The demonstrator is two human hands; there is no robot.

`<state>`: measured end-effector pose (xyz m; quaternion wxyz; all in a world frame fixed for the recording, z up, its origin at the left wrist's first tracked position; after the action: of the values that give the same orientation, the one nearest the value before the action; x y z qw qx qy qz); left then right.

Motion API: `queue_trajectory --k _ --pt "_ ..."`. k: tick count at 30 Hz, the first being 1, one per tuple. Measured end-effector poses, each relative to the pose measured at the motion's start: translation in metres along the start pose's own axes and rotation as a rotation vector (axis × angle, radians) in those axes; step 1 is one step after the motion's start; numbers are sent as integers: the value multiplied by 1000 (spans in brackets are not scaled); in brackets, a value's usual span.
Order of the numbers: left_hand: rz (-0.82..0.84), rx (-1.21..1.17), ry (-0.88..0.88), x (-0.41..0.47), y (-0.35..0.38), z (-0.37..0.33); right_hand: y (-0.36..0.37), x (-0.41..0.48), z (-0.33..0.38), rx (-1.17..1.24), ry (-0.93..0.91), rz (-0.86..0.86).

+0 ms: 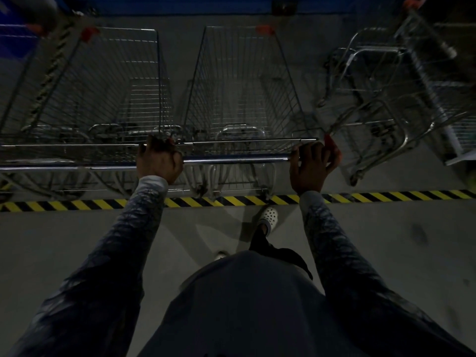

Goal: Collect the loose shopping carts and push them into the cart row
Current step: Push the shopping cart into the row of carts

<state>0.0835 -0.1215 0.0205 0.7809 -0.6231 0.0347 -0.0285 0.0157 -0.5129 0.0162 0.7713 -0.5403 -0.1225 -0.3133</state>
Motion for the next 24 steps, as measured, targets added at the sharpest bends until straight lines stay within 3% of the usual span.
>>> queue_trajectory --k 6,15,24 --pt "52 29 -27 4 6 4 2 1 1 34 12 0" --pt "-46 12 -38 5 -2 3 12 2 -3 15 110 37" --pt "-6 -16 -54 10 3 7 16 6 1 47 113 49"
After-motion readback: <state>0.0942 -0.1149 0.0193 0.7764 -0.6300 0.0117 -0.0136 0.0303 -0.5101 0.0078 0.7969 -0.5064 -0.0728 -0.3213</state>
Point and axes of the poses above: each hand's wrist, its own x-axis towards the middle knuckle, its own y-axis out of the palm, z = x × y, the point moved 9 cm from there along x, towards the middle knuckle, and after that the axes turned 8 degrees about x, right-handed, at the moved point
